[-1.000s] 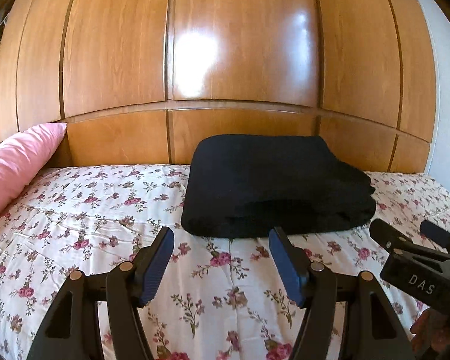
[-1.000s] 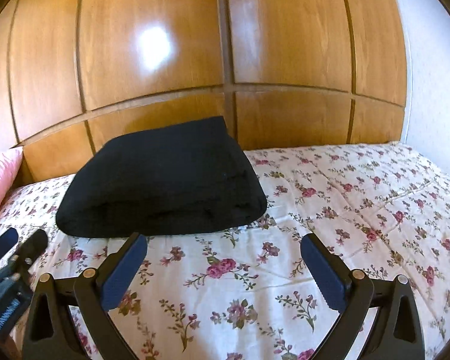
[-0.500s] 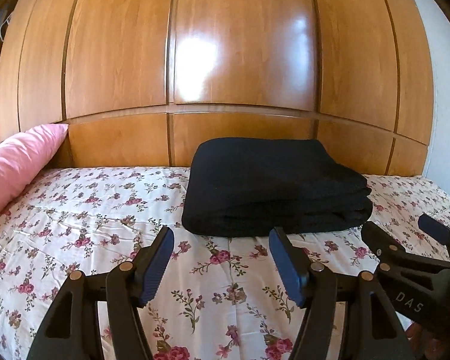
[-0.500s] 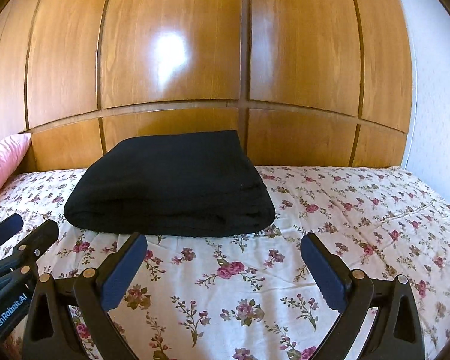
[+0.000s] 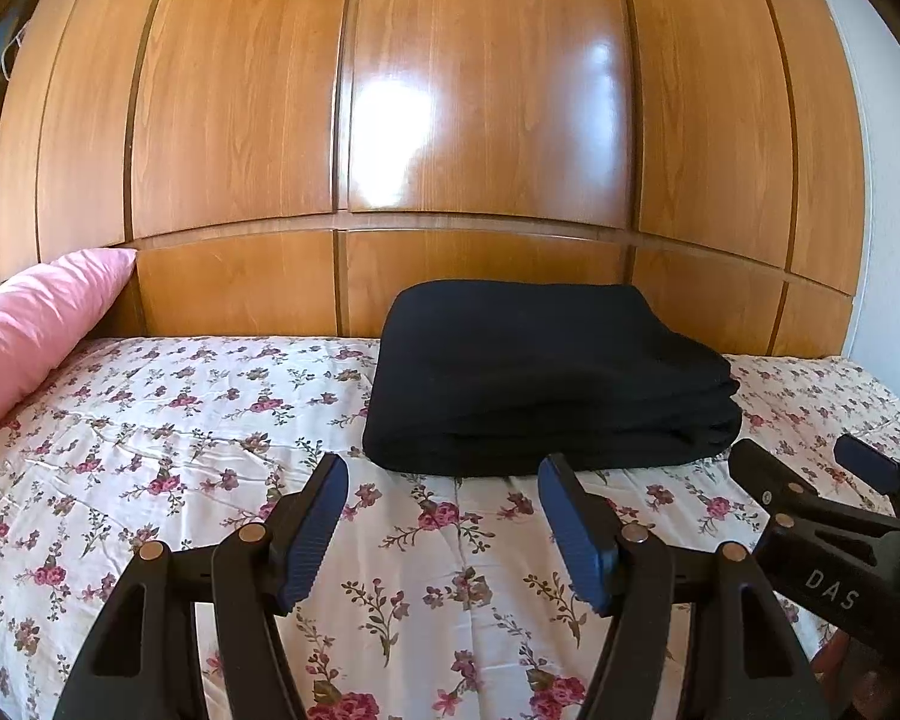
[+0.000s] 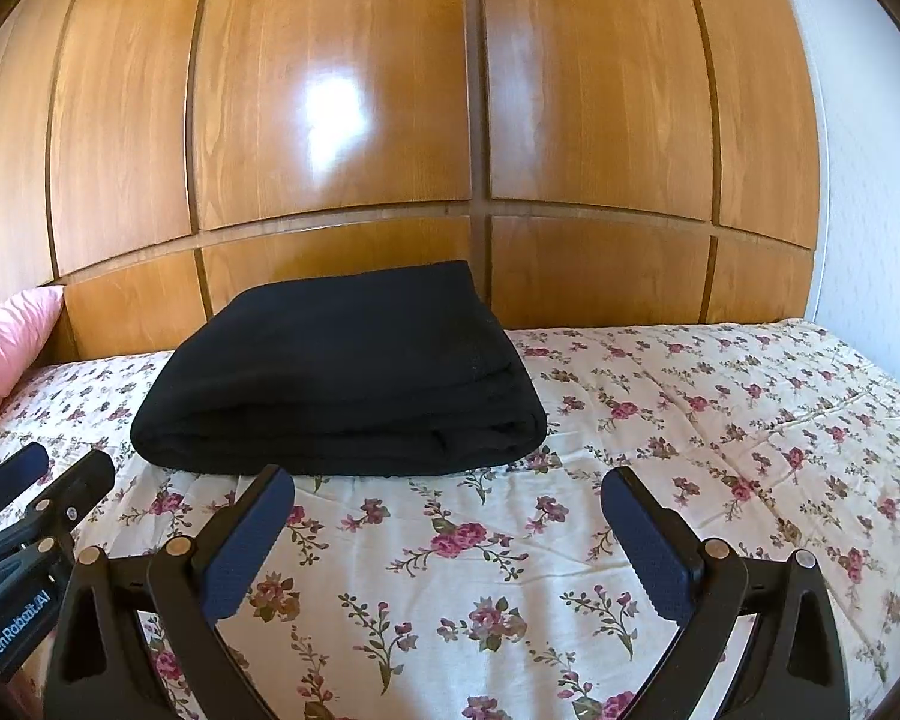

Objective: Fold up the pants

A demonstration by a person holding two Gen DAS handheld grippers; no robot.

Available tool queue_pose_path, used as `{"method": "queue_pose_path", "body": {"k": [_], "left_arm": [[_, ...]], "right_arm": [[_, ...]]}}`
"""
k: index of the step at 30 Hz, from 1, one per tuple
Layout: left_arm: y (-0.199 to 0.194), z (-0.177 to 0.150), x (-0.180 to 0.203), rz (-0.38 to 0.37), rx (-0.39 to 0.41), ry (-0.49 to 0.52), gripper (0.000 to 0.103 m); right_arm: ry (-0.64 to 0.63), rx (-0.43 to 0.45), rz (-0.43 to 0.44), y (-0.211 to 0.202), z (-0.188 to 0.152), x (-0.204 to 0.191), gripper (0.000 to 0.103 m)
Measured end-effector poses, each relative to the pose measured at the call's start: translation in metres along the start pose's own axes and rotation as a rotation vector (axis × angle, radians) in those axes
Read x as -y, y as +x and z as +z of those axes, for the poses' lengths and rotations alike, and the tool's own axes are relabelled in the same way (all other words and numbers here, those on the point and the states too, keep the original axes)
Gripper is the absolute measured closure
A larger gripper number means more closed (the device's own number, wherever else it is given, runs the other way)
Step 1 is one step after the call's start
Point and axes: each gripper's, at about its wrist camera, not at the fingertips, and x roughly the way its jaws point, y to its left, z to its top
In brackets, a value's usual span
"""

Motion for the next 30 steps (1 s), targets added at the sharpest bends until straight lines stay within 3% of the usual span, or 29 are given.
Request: {"method": "queue_pose_path", "body": {"k": [30], "left_arm": [[0.0014, -0.0013, 0.002, 0.005, -0.008, 0.015, 0.036]], "right_arm": [[0.009, 0.004, 0.002, -0.0011, -0.001, 0.0027, 0.0]]}}
